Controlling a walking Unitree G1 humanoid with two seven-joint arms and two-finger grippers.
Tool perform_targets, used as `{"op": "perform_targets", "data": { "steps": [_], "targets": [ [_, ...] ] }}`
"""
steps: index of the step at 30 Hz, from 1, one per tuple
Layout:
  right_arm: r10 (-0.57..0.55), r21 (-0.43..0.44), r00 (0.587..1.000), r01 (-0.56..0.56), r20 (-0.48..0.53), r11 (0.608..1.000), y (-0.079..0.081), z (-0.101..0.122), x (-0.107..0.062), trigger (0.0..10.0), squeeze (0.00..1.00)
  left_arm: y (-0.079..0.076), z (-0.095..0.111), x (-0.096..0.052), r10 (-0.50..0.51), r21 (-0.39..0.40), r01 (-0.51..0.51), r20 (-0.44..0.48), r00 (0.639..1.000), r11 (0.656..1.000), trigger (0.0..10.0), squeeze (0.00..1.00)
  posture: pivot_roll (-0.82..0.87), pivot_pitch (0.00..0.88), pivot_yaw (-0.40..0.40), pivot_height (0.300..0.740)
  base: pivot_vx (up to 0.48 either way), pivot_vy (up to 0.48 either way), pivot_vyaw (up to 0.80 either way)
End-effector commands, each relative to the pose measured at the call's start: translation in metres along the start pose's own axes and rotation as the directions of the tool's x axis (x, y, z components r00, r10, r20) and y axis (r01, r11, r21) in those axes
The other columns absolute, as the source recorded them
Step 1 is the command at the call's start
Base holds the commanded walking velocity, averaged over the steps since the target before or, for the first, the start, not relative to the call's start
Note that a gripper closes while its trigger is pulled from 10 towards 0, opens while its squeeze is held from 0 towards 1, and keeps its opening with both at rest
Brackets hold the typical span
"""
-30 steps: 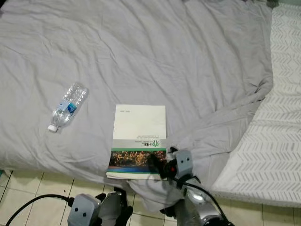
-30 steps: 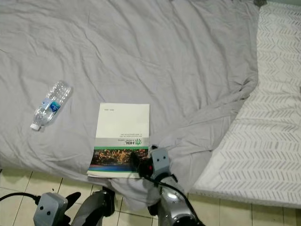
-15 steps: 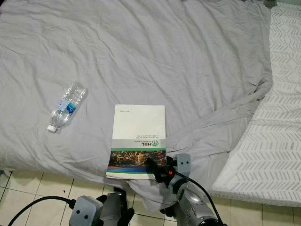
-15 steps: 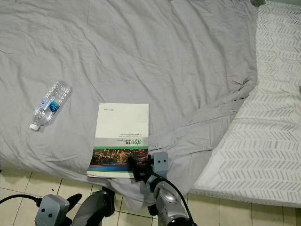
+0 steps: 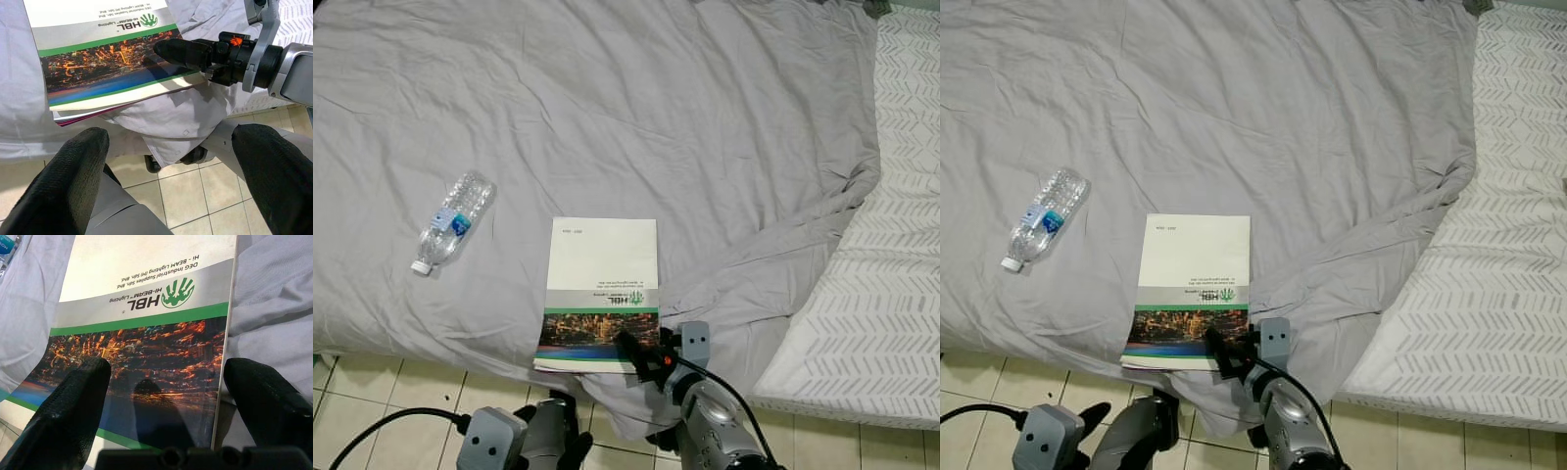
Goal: Clean up the room
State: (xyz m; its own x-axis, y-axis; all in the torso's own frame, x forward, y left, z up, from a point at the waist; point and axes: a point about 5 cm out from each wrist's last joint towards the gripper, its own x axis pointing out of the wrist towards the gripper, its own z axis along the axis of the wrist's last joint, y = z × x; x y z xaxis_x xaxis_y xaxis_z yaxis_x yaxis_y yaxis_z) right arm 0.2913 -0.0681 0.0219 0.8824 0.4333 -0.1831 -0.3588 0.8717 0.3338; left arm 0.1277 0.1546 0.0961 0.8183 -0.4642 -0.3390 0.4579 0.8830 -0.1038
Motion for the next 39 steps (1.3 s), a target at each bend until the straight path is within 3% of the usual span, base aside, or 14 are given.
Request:
{"op": "perform_targets", "data": {
  "steps": [1, 12, 13, 14, 16, 24, 34, 39],
  "targets": [
    [-0.011, 0.039, 0.997, 0.013, -0.072, 0.999, 0.001, -0.021, -0.009, 10.0, 0.00, -0.003, -0.010, -0.004, 0.005, -0.023, -0.006, -0.043, 0.999, 1.000, 10.0, 0.00, 0.26, 0.607, -0.048, 0.740, 0.000, 0.000, 0.00],
    [-0.010, 0.056, 0.996, 0.015, -0.088, 0.998, 0.001, -0.023, -0.009, 10.0, 0.00, -0.003, -0.009, -0.004, 0.007, -0.022, -0.007, -0.042, 0.999, 1.000, 10.0, 0.00, 0.26, 0.608, -0.047, 0.740, 0.000, 0.000, 0.00],
    [0.011, 0.164, 0.979, 0.023, -0.202, 0.986, 0.006, -0.035, -0.008, 0.0, 0.00, -0.003, -0.010, -0.002, 0.010, -0.021, -0.011, -0.039, 0.999, 1.000, 10.0, 0.00, 0.27, 0.600, -0.054, 0.740, 0.000, 0.000, 0.00],
    [0.040, 0.245, 0.959, 0.031, -0.280, 0.969, 0.011, -0.044, -0.007, 0.0, 0.00, -0.004, -0.010, -0.001, 0.012, -0.020, -0.013, -0.036, 0.999, 1.000, 10.0, 0.00, 0.27, 0.600, -0.054, 0.740, 0.000, 0.000, 0.00],
    [0.075, 0.319, 0.933, 0.044, -0.351, 0.947, 0.017, -0.052, -0.008, 0.0, 0.00, -0.004, -0.011, 0.000, 0.015, -0.020, -0.016, -0.034, 0.999, 1.000, 10.0, 0.00, 0.27, 0.603, -0.052, 0.740, 0.000, 0.000, 0.00],
    [0.068, 0.323, 0.935, 0.051, -0.348, 0.945, 0.017, -0.053, -0.009, 0.0, 0.00, -0.006, -0.010, 0.001, 0.012, -0.021, -0.013, -0.033, 0.999, 1.000, 10.0, 0.00, 0.27, 0.603, -0.051, 0.740, 0.000, 0.000, 0.00],
    [0.060, 0.392, 0.944, 0.076, -0.325, 0.917, 0.014, -0.046, -0.004, 0.0, 0.00, -0.004, -0.013, 0.005, 0.015, -0.017, -0.015, -0.032, 0.999, 1.000, 10.0, 0.00, 0.26, 0.585, -0.061, 0.740, 0.000, 0.000, 0.00],
    [0.002, 0.329, 0.950, 0.106, -0.312, 0.939, 0.006, -0.034, 0.001, 0.0, 0.00, 0.003, -0.017, 0.018, 0.029, -0.003, -0.029, -0.021, 0.999, 1.000, 10.0, 0.00, 0.24, 0.523, -0.076, 0.740, 0.000, 0.000, 0.00]
  ]
}}
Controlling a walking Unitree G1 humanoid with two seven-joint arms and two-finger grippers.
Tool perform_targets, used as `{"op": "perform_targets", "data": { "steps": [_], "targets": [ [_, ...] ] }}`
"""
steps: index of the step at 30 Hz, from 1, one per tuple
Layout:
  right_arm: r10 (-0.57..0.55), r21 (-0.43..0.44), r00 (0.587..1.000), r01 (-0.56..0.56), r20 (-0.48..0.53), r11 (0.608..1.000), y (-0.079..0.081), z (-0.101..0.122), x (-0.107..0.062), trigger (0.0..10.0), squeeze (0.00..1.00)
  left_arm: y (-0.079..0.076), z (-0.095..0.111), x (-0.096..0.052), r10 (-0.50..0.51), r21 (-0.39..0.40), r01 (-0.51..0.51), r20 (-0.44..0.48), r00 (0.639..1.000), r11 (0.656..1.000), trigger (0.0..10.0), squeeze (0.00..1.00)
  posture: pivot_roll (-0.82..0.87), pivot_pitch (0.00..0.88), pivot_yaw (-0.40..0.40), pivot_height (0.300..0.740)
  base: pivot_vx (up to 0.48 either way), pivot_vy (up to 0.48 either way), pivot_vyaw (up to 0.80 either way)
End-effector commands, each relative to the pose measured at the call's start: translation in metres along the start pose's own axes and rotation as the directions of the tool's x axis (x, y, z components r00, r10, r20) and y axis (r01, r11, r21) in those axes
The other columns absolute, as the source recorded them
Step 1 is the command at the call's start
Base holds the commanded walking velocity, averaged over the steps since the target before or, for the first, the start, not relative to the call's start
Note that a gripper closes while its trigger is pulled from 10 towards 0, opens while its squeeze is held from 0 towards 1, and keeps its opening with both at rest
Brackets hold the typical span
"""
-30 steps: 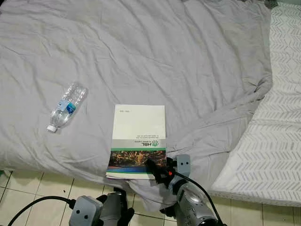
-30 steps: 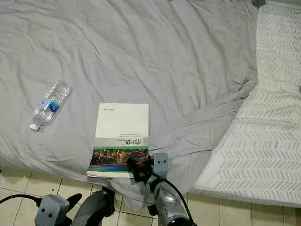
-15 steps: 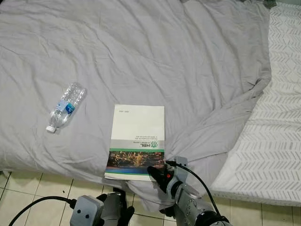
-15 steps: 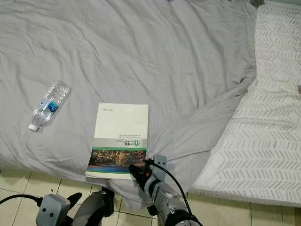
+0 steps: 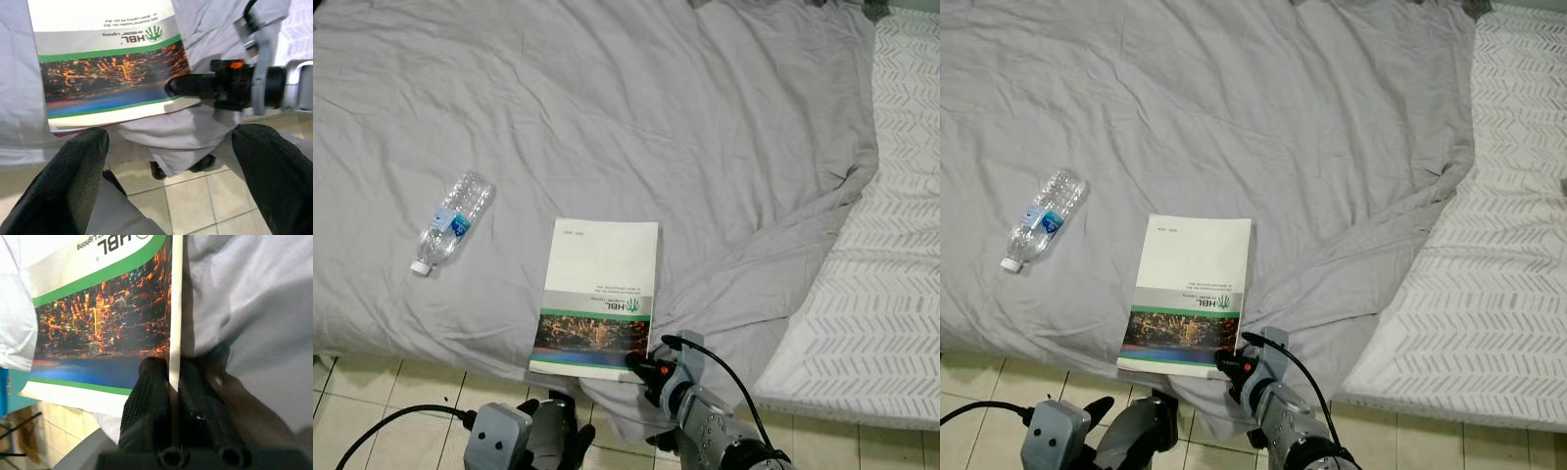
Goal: Clean up the room
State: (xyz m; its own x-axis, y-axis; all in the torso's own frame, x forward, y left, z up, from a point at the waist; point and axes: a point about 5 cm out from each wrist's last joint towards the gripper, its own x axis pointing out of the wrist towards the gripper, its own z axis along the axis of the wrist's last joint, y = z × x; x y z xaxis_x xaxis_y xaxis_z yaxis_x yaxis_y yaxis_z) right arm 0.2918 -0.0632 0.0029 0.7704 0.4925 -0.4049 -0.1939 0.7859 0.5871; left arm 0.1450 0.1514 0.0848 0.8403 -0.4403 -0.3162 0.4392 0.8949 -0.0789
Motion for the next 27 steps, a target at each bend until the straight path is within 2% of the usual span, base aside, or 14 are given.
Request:
{"op": "perform_targets", "data": {
  "steps": [1, 2, 3, 4, 6, 10, 13, 14, 16, 18, 19, 21, 26, 27],
  "targets": [
    [-0.040, 0.030, 0.998, 0.041, -0.039, 0.999, 0.002, -0.013, 0.001, 0.0, 0.00, -0.001, -0.011, 0.002, 0.003, -0.013, -0.003, -0.038, 0.999, 1.000, 10.0, 0.00, 0.23, 0.503, -0.080, 0.740, 0.000, 0.000, 0.00],
    [-0.036, 0.031, 0.999, 0.035, 0.007, 0.999, 0.003, 0.002, 0.003, 0.0, 0.00, 0.005, -0.009, 0.012, 0.011, 0.001, -0.011, -0.015, 1.000, 1.000, 10.0, 0.00, 0.21, 0.436, -0.100, 0.740, 0.000, 0.000, 0.00],
    [-0.036, 0.031, 0.999, 0.035, 0.007, 0.999, 0.003, 0.002, 0.003, 0.0, 0.00, 0.005, -0.009, 0.012, 0.011, 0.001, -0.011, -0.015, 1.000, 1.000, 10.0, 0.00, 0.21, 0.436, -0.100, 0.740, 0.000, 0.000, 0.00],
    [-0.024, 0.031, 0.999, 0.022, 0.043, 0.999, 0.005, 0.015, 0.005, 0.0, 0.00, 0.012, -0.009, 0.025, 0.020, 0.009, -0.020, 0.002, 1.000, 1.000, 10.0, 0.00, 0.20, 0.369, -0.115, 0.740, 0.000, 0.000, 0.00],
    [-0.010, 0.025, 0.998, 0.009, 0.061, 1.000, 0.006, 0.022, 0.007, 0.0, 0.00, 0.016, -0.009, 0.032, 0.026, 0.010, -0.026, 0.012, 1.000, 1.000, 10.0, 0.00, 0.19, 0.345, -0.119, 0.740, 0.000, 0.000, 0.00],
    [0.063, -0.061, 0.978, -0.052, 0.199, 0.997, 0.015, 0.071, 0.009, 0.0, 0.00, 0.030, -0.003, 0.059, 0.051, 0.024, -0.053, 0.066, 0.996, 0.998, 10.0, 0.00, 0.17, 0.181, -0.137, 0.740, 0.000, 0.000, 0.00],
    [0.079, -0.109, 0.961, -0.052, 0.265, 0.993, 0.016, 0.091, 0.007, 0.0, 0.00, 0.035, 0.000, 0.069, 0.066, 0.030, -0.069, 0.087, 0.994, 0.997, 10.0, 0.00, 0.16, 0.151, -0.139, 0.740, 0.000, 0.000, 0.00],
    [0.080, -0.156, 0.950, -0.034, 0.301, 0.987, 0.015, 0.101, 0.005, 0.0, 0.00, 0.039, 0.000, 0.075, 0.086, 0.034, -0.089, 0.088, 0.992, 0.995, 10.0, 0.00, 0.15, 0.072, -0.138, 0.740, 0.000, 0.000, 0.00],
    [0.074, -0.203, 0.938, -0.004, 0.338, 0.979, 0.014, 0.110, 0.002, 0.0, 0.00, 0.044, -0.001, 0.080, 0.107, 0.035, -0.111, 0.090, 0.990, 0.993, 10.0, 0.00, 0.15, 0.052, -0.139, 0.740, 0.000, 0.000, 0.00],
    [0.041, -0.318, 0.898, 0.112, 0.437, 0.941, 0.002, 0.127, -0.012, 0.0, 0.00, 0.055, -0.001, 0.084, 0.184, 0.037, -0.189, 0.105, 0.977, 0.981, 10.0, 0.00, 0.14, 0.008, -0.136, 0.740, 0.000, 0.000, 0.00],
    [0.041, -0.318, 0.898, 0.112, 0.437, 0.941, 0.002, 0.127, -0.012, 0.0, 0.00, 0.055, -0.001, 0.084, 0.184, 0.037, -0.189, 0.105, 0.977, 0.981, 10.0, 0.00, 0.14, 0.008, -0.136, 0.740, 0.000, 0.000, 0.00],
    [-0.003, -0.398, 0.843, 0.257, 0.538, 0.881, -0.016, 0.131, -0.033, 0.0, 0.00, 0.067, 0.004, 0.086, 0.262, 0.069, -0.273, 0.138, 0.955, 0.959, 10.0, 0.00, 0.14, 0.000, -0.126, 0.740, 0.000, 0.000, 0.00],
    [-0.038, -0.425, 0.806, 0.352, 0.591, 0.834, -0.028, 0.125, -0.047, 0.0, 0.00, 0.078, 0.012, 0.089, 0.296, 0.110, -0.317, 0.170, 0.940, 0.942, 10.0, 0.00, 0.14, 0.000, -0.119, 0.740, 0.000, 0.000, 0.00],
    [-0.099, -0.420, 0.774, 0.440, 0.625, 0.793, -0.043, 0.113, -0.064, 0.0, 0.00, 0.082, 0.025, 0.094, 0.299, 0.134, -0.330, 0.208, 0.931, 0.935, 10.0, 0.00, 0.13, 0.000, -0.107, 0.740, 0.000, 0.000, 0.00]
  ]
}}
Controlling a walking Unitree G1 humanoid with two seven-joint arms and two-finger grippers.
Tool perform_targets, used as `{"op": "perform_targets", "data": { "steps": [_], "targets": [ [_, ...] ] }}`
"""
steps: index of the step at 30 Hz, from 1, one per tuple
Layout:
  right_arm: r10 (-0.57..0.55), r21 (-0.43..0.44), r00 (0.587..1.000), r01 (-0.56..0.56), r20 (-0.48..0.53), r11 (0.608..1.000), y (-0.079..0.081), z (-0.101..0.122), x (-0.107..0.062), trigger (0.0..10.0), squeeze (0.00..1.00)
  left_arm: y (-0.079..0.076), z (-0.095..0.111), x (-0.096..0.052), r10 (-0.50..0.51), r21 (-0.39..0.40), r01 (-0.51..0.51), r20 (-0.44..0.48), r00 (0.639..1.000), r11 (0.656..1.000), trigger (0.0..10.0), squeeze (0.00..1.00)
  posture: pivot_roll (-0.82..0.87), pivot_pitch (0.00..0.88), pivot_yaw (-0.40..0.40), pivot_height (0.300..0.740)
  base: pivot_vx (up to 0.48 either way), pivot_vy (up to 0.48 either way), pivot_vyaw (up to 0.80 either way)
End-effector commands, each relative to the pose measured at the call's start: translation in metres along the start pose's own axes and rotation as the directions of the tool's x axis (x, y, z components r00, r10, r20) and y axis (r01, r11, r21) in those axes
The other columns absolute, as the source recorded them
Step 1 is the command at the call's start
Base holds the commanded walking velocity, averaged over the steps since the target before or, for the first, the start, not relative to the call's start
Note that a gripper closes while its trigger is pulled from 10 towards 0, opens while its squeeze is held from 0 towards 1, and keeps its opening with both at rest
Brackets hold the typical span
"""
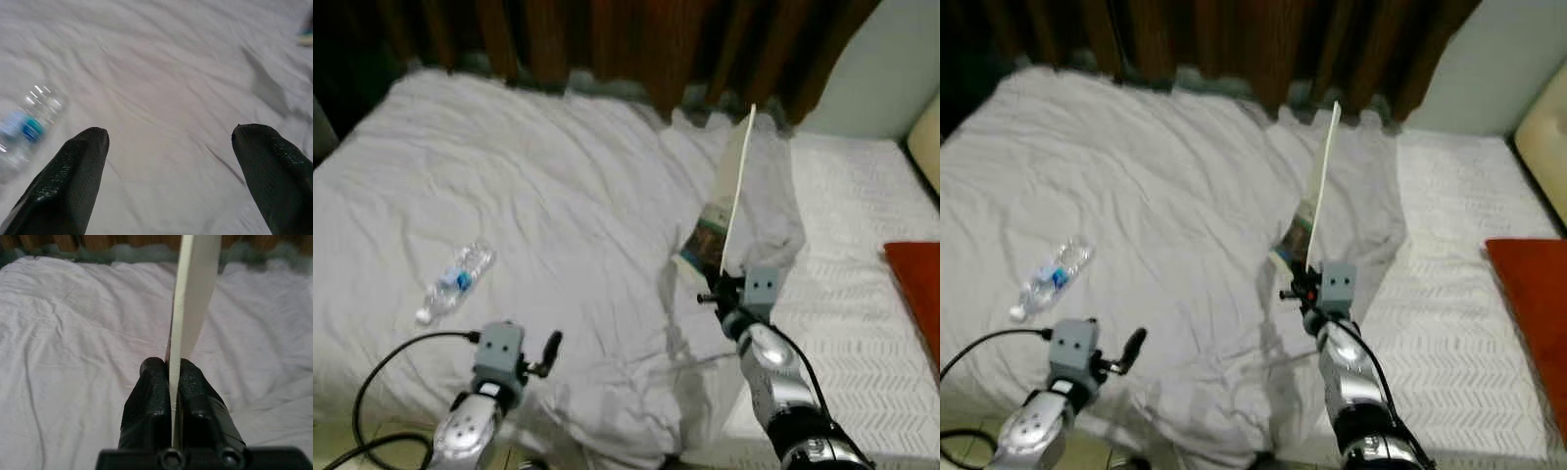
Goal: Clean up the room
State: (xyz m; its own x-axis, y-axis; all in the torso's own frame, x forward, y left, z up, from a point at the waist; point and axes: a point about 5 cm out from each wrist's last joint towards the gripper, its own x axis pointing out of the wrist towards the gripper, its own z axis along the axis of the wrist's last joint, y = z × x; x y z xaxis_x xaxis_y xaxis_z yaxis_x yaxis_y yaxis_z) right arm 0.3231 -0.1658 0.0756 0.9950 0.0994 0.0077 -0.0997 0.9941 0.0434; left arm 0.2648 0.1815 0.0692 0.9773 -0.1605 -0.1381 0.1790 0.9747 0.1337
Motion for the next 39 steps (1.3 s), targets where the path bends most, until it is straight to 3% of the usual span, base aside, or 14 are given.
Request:
{"op": "perform_targets", "data": {
  "steps": [1, 2, 5, 7, 9, 12, 16, 22, 35, 39],
  "targets": [
    [-0.099, -0.097, 0.993, 0.105, 0.057, 0.990, -0.020, -0.001, -0.025, 0.0, 0.00, 0.001, 0.014, 0.010, 0.004, 0.047, -0.006, 0.048, 0.999, 0.999, 10.0, 0.00, 0.12, 0.000, -0.101, 0.740, 0.000, 0.000, 0.00],
    [-0.157, -0.137, 0.986, 0.163, 0.054, 0.977, -0.032, -0.007, -0.043, 0.0, 0.00, 0.001, 0.022, 0.014, -0.001, 0.059, -0.003, 0.067, 0.998, 0.998, 10.0, 0.00, 0.11, 0.000, -0.095, 0.740, 0.000, 0.000, 0.00],
    [-0.199, -0.167, 0.979, 0.204, 0.051, 0.965, -0.041, -0.010, -0.057, 0.0, 0.00, 0.001, 0.026, 0.017, -0.007, 0.064, 0.002, 0.075, 0.997, 0.998, 10.0, 0.00, 0.10, 0.000, -0.082, 0.740, 0.000, 0.000, 0.00],
    [-0.254, -0.209, 0.967, 0.246, -0.012, 0.947, -0.052, -0.025, -0.088, 0.0, 0.00, -0.005, 0.024, 0.020, -0.043, 0.031, 0.041, 0.077, 0.996, 0.999, 10.0, 0.00, 0.06, 0.000, -0.063, 0.740, 0.000, 0.000, 0.00],
    [-0.262, -0.209, 0.965, 0.249, -0.035, 0.946, -0.050, -0.030, -0.092, 0.0, 0.00, -0.009, 0.022, 0.022, -0.050, 0.004, 0.050, 0.077, 0.996, 0.999, 10.0, 0.00, 0.05, 0.000, -0.058, 0.740, 0.000, 0.000, 0.00],
    [-0.255, -0.180, 0.965, 0.239, -0.067, 0.954, -0.040, -0.032, -0.090, 0.0, 0.00, -0.015, 0.022, 0.029, -0.066, -0.056, 0.071, 0.087, 0.994, 0.996, 10.0, 0.00, 0.02, 0.000, -0.052, 0.740, 0.107, -0.117, 0.00],
    [-0.214, -0.197, 0.975, 0.199, -0.055, 0.960, -0.034, -0.027, -0.082, 0.0, 0.00, -0.022, 0.022, 0.034, -0.094, -0.072, 0.100, 0.088, 0.992, 0.992, 10.0, 0.00, 0.01, 0.000, -0.053, 0.740, 0.326, -0.349, 0.00],
    [-0.193, -0.216, 0.979, 0.175, -0.063, 0.960, -0.034, -0.025, -0.078, 0.0, 0.00, -0.025, 0.015, 0.033, -0.104, -0.090, 0.111, 0.078, 0.992, 0.990, 10.0, 0.00, 0.00, 0.000, -0.056, 0.740, 0.347, -0.327, 0.00],
    [-0.145, -0.210, 0.985, 0.123, -0.094, 0.970, -0.030, -0.027, -0.070, 0.0, 0.00, -0.030, 0.008, 0.026, -0.112, -0.094, 0.119, 0.073, 0.991, 0.988, 10.0, 0.00, 0.01, 0.000, -0.073, 0.740, 0.366, -0.305, -0.77],
    [-0.122, -0.214, 0.988, 0.100, -0.091, 0.972, -0.029, -0.024, -0.065, 0.0, 0.00, -0.035, 0.008, 0.026, -0.112, -0.104, 0.119, 0.075, 0.991, 0.987, 10.0, 0.00, 0.02, 0.000, -0.079, 0.740, 0.362, -0.310, 0.00]
  ]
}}
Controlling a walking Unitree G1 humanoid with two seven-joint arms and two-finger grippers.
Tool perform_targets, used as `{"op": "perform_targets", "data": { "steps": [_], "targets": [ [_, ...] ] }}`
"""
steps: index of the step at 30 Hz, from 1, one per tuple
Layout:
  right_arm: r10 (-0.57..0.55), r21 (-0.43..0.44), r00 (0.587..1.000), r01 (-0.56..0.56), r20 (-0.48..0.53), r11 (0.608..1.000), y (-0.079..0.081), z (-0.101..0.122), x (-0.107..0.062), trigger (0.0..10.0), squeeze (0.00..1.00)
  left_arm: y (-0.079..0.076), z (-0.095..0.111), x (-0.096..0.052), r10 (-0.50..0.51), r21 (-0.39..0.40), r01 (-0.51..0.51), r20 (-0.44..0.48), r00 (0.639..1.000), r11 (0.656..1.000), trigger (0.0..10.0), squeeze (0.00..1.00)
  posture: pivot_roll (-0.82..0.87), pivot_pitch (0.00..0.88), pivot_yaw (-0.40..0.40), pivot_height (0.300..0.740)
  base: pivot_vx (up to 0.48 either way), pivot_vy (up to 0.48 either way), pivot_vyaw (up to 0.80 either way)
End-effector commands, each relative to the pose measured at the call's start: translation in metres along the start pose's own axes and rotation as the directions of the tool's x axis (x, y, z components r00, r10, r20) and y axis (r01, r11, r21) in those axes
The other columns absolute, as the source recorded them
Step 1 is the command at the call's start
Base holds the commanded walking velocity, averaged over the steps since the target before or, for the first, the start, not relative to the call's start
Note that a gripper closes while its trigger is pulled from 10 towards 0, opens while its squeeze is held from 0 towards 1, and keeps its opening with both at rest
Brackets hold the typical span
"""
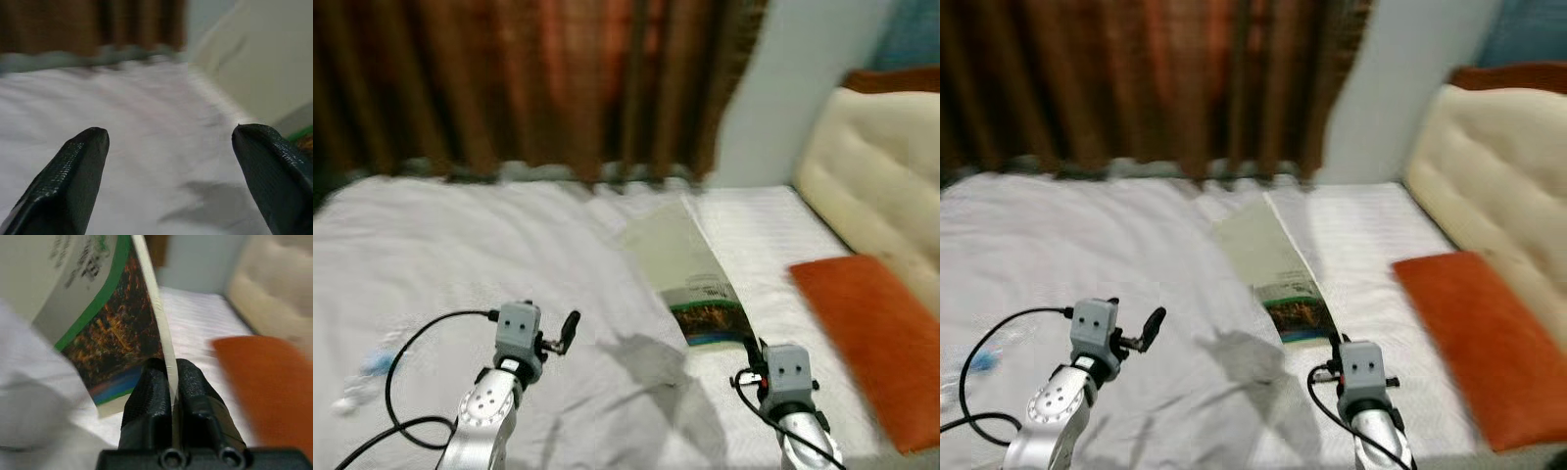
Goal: Clean up the room
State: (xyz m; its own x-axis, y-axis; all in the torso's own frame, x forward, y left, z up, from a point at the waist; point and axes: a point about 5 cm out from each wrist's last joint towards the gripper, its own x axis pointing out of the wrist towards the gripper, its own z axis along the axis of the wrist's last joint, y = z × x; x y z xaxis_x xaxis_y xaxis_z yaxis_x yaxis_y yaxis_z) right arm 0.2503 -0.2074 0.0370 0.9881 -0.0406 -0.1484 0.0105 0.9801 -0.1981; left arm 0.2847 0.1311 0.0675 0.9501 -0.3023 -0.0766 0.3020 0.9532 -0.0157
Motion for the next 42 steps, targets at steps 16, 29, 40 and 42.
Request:
{"op": "perform_targets", "data": {
  "steps": [16, 29, 40, 42],
  "targets": [
    [0.093, 0.046, 0.995, -0.095, 0.041, 0.994, 0.015, 0.013, 0.015, 0.0, 0.00, 0.008, -0.006, -0.008, 0.060, -0.004, -0.060, -0.030, 0.998, 0.998, 10.0, 0.00, 0.03, 0.000, -0.091, 0.740, 0.317, -0.273, 0.00],
    [0.135, 0.060, 0.991, -0.135, 0.001, 0.989, 0.018, 0.001, 0.008, 0.0, 0.00, 0.008, -0.008, -0.016, 0.042, 0.073, -0.038, -0.050, 0.998, 0.997, 10.0, 0.00, 0.05, 0.000, -0.101, 0.740, 0.000, 0.000, 0.00],
    [0.142, 0.059, 0.990, -0.141, -0.015, 0.988, 0.017, -0.002, 0.008, 0.0, 0.00, 0.004, -0.005, -0.012, 0.018, 0.093, -0.015, -0.033, 0.999, 0.996, 10.0, 0.00, 0.04, 0.000, -0.099, 0.740, -0.099, 0.000, 0.00],
    [0.140, 0.059, 0.990, -0.139, -0.015, 0.988, 0.017, -0.003, 0.008, 0.0, 0.00, 0.002, -0.003, -0.012, -0.003, 0.092, 0.005, -0.024, 1.000, 0.996, 10.0, 0.00, 0.04, 0.000, -0.098, 0.740, 0.000, 0.000, 0.00]
  ]
}}
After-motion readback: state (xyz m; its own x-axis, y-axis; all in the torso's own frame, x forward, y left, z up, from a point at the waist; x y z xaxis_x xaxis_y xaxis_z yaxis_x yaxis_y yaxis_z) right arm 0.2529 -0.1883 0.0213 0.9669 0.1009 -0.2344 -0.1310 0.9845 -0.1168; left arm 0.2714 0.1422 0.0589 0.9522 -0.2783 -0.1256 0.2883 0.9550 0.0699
